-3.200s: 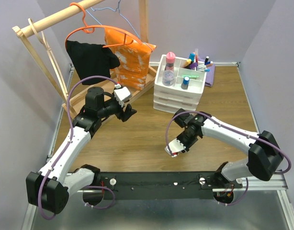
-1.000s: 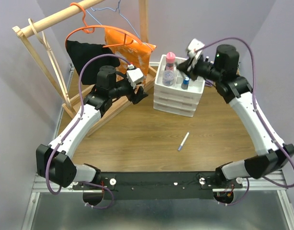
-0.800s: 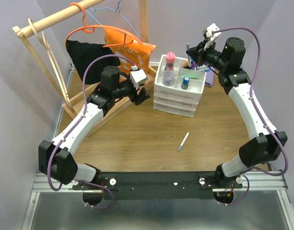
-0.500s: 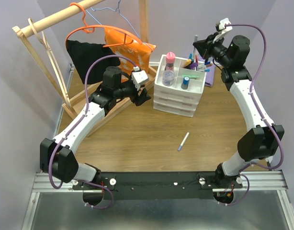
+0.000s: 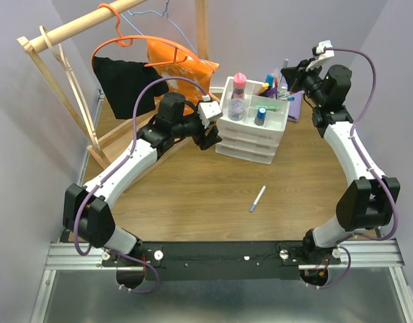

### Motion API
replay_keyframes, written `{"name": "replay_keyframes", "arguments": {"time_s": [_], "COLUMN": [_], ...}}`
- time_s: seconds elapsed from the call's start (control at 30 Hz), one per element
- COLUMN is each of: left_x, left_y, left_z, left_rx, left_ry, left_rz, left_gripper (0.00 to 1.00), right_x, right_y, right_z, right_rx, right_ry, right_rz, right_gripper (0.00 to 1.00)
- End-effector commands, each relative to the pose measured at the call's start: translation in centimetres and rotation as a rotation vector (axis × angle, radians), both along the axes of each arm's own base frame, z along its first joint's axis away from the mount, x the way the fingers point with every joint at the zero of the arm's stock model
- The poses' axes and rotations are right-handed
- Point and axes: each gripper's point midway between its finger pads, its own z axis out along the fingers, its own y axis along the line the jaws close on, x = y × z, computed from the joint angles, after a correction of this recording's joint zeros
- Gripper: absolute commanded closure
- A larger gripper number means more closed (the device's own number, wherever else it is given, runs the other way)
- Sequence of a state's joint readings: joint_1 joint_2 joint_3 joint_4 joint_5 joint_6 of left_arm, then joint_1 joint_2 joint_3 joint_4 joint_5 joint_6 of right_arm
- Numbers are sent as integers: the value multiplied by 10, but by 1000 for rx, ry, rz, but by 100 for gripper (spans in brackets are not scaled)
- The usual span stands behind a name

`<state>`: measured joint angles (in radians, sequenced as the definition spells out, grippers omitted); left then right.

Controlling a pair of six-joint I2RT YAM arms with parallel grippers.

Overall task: Sort the stationery into containers
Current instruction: Place the pen in the storage box.

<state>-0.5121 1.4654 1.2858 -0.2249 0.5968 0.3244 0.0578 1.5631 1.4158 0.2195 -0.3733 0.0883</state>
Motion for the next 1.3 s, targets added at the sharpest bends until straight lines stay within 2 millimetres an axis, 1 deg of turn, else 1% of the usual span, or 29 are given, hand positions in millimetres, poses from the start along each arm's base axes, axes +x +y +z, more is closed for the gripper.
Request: {"name": "replay_keyframes", "arguments": {"time_s": [0.0,0.1,0.3,0.5,0.8,1.03,1.13,1.2,1.27], "left_x": [6,7,5,3,0,-4,-6,-8,-10], "left_y": [-6,-5,-3,-1,0,2,3,5,6], "left_z": [8,8,4,3,0,1,2,1,1], "left_rx": [5,9,27,30,27,23,21,22,23], "left_ry": [-32,-32,-34,-37,-35,-44,-49,-48,-50], "left_rz": [6,13,13,12,11,10,10,10,9], "left_gripper": [24,24,24,24,24,24,24,24,24], "right_x": [-8,-7,-5,-6,-6,-12,-14,-15,-16], "right_y": [-12,-11,-12,-11,-9,-7,-8,-8,-8], "right_z": [11,-1,-16,-23,-42,-50,-53,-51,-49], "right_rx": [15,5,-9,-20,-53,-60,-63,-64,-63], "right_ry": [-54,-36,-18,-7,52,83,91,89,88], "right_rz": [-62,-58,-59,-49,-36,-19,-21,-21,-19], "right_gripper": [99,99,99,99,98,97,92,85,75]}}
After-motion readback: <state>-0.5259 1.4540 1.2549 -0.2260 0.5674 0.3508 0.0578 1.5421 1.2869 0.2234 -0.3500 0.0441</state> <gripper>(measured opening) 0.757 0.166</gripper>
